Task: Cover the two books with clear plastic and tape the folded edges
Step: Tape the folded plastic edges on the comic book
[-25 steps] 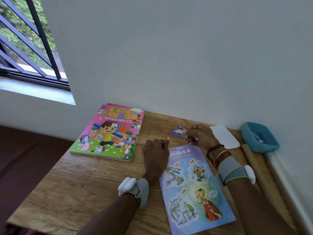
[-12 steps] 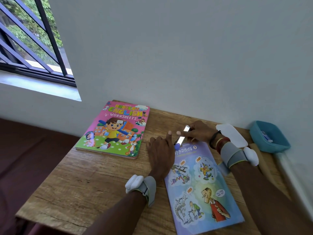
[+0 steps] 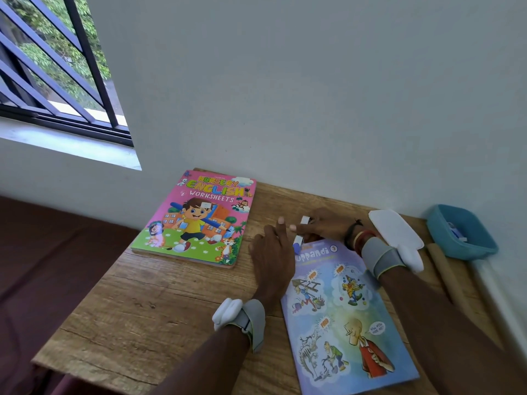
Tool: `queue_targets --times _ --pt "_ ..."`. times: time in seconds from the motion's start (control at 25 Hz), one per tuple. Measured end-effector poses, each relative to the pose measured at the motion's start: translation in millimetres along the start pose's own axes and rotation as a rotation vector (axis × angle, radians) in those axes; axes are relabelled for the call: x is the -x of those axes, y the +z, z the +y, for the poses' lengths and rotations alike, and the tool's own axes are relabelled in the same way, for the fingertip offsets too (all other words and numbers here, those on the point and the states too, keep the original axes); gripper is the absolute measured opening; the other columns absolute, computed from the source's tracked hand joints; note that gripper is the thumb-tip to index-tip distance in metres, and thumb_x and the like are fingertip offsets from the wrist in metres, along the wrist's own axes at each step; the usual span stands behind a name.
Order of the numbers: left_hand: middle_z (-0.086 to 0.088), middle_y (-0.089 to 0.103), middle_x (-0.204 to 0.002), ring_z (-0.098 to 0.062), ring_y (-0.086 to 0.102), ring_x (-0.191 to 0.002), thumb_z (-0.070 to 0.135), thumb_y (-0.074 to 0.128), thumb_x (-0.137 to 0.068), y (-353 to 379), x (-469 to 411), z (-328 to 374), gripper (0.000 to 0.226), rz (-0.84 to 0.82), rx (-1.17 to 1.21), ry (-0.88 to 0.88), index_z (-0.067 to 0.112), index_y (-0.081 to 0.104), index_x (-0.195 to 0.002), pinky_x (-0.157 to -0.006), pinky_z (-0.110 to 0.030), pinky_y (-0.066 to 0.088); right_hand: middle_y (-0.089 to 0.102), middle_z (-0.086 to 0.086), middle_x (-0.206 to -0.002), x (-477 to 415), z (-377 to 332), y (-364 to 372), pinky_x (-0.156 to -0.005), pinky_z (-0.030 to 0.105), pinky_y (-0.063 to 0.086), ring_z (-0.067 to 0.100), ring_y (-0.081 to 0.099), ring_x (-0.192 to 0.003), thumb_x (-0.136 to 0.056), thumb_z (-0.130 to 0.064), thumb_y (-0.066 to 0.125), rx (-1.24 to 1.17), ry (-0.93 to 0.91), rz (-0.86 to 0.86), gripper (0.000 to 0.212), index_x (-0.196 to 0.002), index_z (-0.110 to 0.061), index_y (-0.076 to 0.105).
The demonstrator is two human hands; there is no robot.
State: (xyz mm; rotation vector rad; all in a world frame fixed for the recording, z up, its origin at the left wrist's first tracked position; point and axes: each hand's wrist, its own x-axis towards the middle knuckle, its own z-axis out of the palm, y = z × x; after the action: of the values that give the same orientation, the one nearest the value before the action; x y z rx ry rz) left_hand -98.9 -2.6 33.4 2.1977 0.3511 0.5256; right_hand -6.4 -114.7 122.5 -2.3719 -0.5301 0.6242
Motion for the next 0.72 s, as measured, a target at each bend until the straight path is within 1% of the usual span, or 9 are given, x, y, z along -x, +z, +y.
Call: queue_targets --times 0.04,0.12,0.24,0.32,0.4,0.48,0.56,0.64,0.72 --pt "-0.011 0.059 -0.087 -0.029 0.056 -0.07 0.029 0.02 -0.105 -5.0 0.5 2.4 0.046 0.009 0.117 -0.045 0.004 0.053 -0.123 -0.056 -0.034 0.044 0.067 -0.008 -0.059 -1.4 -3.5 3.9 -0.062 0.014 0.049 0.0 0.063 -0.054 -0.086 -0.05 0.063 0.033 0.003 -0.032 0.04 -0.058 -0.021 0.068" --pt "-0.008 0.059 -0.088 -0.027 0.058 -0.078 0.043 0.021 -0.103 -3.3 -3.4 2.0 0.048 0.114 0.213 -0.117 0.01 0.056 -0.109 -0.064 -0.028 0.043 0.063 -0.011 -0.056 -4.4 -8.6 12.4 -0.049 0.005 0.04 -0.003 0.056 -0.045 -0.088 -0.047 0.062 0.054 -0.002 -0.054 0.04 -0.059 -0.019 0.067" --pt "-0.009 0.06 -0.093 -0.027 0.057 -0.083 0.033 0.029 -0.1 -2.8 -1.9 1.7 0.034 0.136 0.229 -0.077 0.013 0.054 -0.11 -0.072 -0.036 0.047 0.056 -0.013 -0.045 -10.0 -8.5 18.5 -0.044 0.008 0.036 -0.002 0.049 -0.037 -0.089 -0.04 0.064 0.012 -0.009 -0.057 0.043 -0.053 -0.017 0.059" --pt "-0.01 0.061 -0.096 -0.027 0.057 -0.085 0.031 0.031 -0.101 -2.7 -1.2 2.8 0.032 0.144 0.233 -0.09 0.013 0.054 -0.113 -0.074 -0.037 0.047 0.049 -0.012 -0.034 -12.9 -7.8 22.0 -0.041 0.009 0.032 -0.001 0.042 -0.031 -0.09 -0.034 0.064 -0.019 -0.009 -0.049 0.047 -0.048 -0.017 0.051" --pt "-0.009 0.062 -0.093 -0.026 0.057 -0.082 0.029 0.033 -0.1 -0.8 -1.8 -0.7 0.029 0.131 0.207 -0.094 0.012 0.055 -0.111 -0.072 -0.036 0.048 0.046 -0.011 -0.032 -15.7 -3.7 24.3 -0.04 0.01 0.031 0.0 0.04 -0.029 -0.091 -0.029 0.064 -0.044 -0.01 -0.033 0.047 -0.048 -0.017 0.048" --pt "-0.007 0.061 -0.082 -0.025 0.056 -0.075 0.032 0.031 -0.101 -0.8 -2.9 0.5 0.034 0.102 0.113 -0.088 0.012 0.058 -0.099 -0.065 -0.033 0.044 0.054 -0.01 -0.039 -12.1 -1.7 20.4 -0.045 0.011 0.038 -0.001 0.048 -0.035 -0.09 -0.031 0.064 -0.067 -0.01 -0.012 0.043 -0.052 -0.016 0.055" --pt "-0.002 0.062 -0.071 -0.023 0.054 -0.067 0.041 0.021 -0.104 1.5 -4.0 -1.5 0.051 0.049 -0.037 -0.023 0.016 0.062 -0.085 -0.061 -0.035 0.039 0.063 -0.005 -0.053 -8.5 5.3 8.7 -0.052 0.013 0.047 0.003 0.058 -0.047 -0.089 -0.037 0.064 -0.098 0.004 -0.003 0.039 -0.058 -0.014 0.061" --pt "0.002 0.062 -0.064 -0.021 0.053 -0.068 0.048 0.022 -0.102 3.1 -6.1 1.7 0.057 -0.006 -0.147 0.01 0.022 0.06 -0.069 -0.064 -0.039 0.041 0.065 -0.002 -0.06 -3.4 16.9 -8.4 -0.055 0.015 0.047 0.007 0.06 -0.055 -0.088 -0.039 0.065 -0.106 0.02 0.032 0.038 -0.061 -0.013 0.062" --pt "0.0 0.063 -0.064 -0.023 0.055 -0.074 0.05 0.027 -0.102 4.6 -9.3 3.8 0.057 -0.082 -0.192 0.049 0.02 0.055 -0.062 -0.069 -0.04 0.04 0.069 0.006 -0.072 -3.0 29.9 -18.1 -0.064 0.021 0.047 0.014 0.061 -0.066 -0.086 -0.041 0.067 -0.106 0.015 0.036 0.037 -0.068 -0.009 0.068"
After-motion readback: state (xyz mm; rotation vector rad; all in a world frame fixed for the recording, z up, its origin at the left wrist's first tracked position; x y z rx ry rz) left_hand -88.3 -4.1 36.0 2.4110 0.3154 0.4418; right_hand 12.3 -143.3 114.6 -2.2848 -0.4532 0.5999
